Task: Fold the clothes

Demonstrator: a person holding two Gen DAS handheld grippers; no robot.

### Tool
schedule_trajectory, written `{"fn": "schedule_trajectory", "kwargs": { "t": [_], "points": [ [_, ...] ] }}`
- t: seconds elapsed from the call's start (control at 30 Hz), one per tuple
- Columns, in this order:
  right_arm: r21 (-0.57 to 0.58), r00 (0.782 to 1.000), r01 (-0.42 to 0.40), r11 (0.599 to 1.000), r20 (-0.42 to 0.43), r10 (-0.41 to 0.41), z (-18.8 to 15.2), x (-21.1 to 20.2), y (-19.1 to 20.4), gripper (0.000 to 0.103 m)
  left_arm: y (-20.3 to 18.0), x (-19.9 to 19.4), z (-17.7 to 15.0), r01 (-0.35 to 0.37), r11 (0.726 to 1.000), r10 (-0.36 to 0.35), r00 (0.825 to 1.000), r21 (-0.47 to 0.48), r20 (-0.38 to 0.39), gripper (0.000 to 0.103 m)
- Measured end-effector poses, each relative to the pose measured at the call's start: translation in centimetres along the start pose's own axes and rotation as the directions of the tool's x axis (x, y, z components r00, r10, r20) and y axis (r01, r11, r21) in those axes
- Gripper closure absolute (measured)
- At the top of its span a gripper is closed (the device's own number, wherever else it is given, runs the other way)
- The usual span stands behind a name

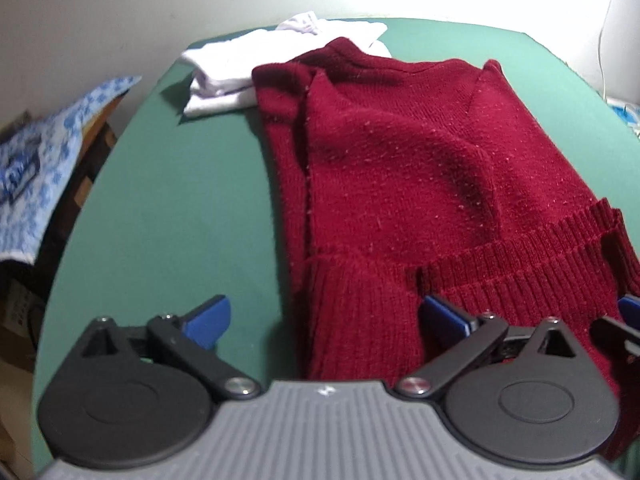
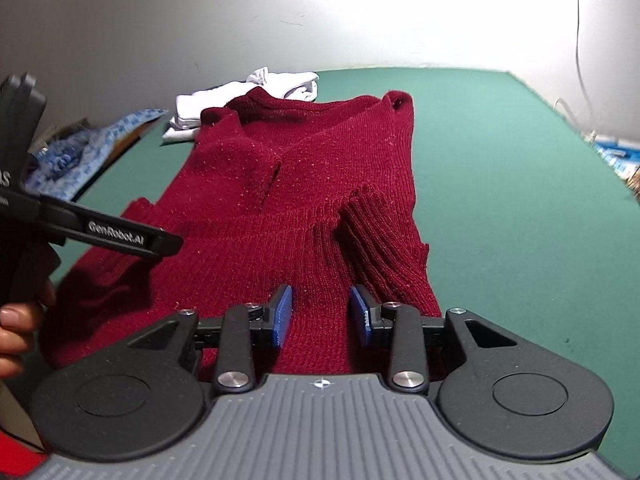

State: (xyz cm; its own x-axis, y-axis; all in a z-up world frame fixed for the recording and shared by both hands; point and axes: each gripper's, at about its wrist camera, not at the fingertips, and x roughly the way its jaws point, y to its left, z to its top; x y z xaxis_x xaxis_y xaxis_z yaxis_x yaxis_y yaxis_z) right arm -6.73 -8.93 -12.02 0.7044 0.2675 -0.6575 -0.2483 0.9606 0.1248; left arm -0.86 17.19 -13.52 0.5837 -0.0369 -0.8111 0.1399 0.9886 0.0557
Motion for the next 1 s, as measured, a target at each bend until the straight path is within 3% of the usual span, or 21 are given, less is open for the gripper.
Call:
{"fn": "schedule_trajectory", "kwargs": {
  "t": [0.07,0.2,0.3,0.53,0.6,0.67,0.77,0.9,1.0],
  "points": [
    [-0.015,1.000,0.021,1.000,0.005,-0.020,-0.2,-0.1,0.4,0.061,0.0,-0.1,-0.2,0.000,1.000,0.000,1.000,-0.001,0.007,0.001],
    [-0.088,0.999,-0.040,0.995,-0.022,0.039,-0.3,0.5,1.7,0.017,-0.1,-0.1,-0.5,-0.010,1.000,0.010,1.000,-0.008,0.027,0.001],
    [-0.179,1.000,-0.014,0.984,-0.020,0.011,-0.7,0.8,3.0,0.015,-0.1,-0.2,-0.7,-0.018,1.000,0.018,0.999,-0.016,0.039,0.001],
    [-0.206,0.994,-0.105,0.973,-0.049,0.097,-0.4,0.3,1.4,0.016,0.5,-0.5,-1.4,-0.025,0.991,0.028,0.999,-0.133,0.021,0.001],
    [-0.201,0.993,-0.109,0.974,-0.060,0.099,0.0,0.3,1.4,0.021,0.3,-1.0,-1.2,-0.044,0.989,0.046,0.999,-0.142,0.006,0.001],
    [-0.192,0.994,-0.093,0.977,-0.074,0.080,0.6,-0.1,1.5,0.027,0.0,-2.2,-1.1,-0.067,0.986,0.070,0.997,-0.150,0.012,0.001],
    [-0.134,0.995,-0.055,0.989,-0.085,0.044,1.7,-0.5,0.9,0.026,-0.2,-4.1,-1.9,-0.152,0.973,0.160,0.987,-0.173,0.032,0.001],
    [-0.057,0.994,0.007,0.998,-0.106,-0.013,2.9,-0.8,0.0,0.023,0.5,-6.0,-3.9,-0.240,0.940,0.246,0.969,-0.243,-0.008,0.001],
    [-0.047,0.995,0.053,0.998,-0.077,-0.056,3.0,-1.3,0.0,0.020,0.7,-6.8,-5.6,-0.266,0.922,0.264,0.964,-0.280,-0.047,0.001]
  ]
}}
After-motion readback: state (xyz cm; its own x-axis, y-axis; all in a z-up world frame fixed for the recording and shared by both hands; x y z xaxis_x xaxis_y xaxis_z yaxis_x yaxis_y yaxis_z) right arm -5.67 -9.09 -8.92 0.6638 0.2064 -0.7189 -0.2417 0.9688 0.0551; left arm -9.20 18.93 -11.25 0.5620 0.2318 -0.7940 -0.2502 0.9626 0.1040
